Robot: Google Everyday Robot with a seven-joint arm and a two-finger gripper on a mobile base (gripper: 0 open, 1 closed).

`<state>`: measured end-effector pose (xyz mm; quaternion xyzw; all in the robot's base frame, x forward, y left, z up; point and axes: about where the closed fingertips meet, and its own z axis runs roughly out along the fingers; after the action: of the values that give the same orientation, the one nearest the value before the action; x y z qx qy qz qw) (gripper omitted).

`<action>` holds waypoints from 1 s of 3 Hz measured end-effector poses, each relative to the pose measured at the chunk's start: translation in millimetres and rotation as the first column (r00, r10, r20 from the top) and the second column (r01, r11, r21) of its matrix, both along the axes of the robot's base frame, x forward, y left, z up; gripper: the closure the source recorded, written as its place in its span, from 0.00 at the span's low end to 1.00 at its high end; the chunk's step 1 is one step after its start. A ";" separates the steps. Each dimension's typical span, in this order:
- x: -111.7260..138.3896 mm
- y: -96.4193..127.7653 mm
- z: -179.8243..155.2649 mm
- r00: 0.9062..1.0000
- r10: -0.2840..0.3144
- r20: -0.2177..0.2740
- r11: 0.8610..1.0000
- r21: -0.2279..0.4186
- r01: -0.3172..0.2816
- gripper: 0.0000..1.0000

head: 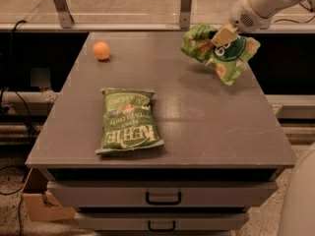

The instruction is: Move green rice chip bag near green jalapeno chip bag

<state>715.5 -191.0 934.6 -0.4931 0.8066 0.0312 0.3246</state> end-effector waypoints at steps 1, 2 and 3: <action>-37.6 18.4 22.7 0.993 0.116 -0.024 0.993 -0.006 -0.117 1.00; -73.2 40.2 24.4 0.970 0.218 -0.112 0.976 0.029 -0.216 1.00; -97.7 60.8 23.9 0.941 0.287 -0.182 0.957 0.101 -0.272 1.00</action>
Offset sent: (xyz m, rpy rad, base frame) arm -0.1261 0.0597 0.0343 0.0498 0.2493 0.3496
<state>617.8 -130.3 958.6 -0.5846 0.7546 0.1551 0.2545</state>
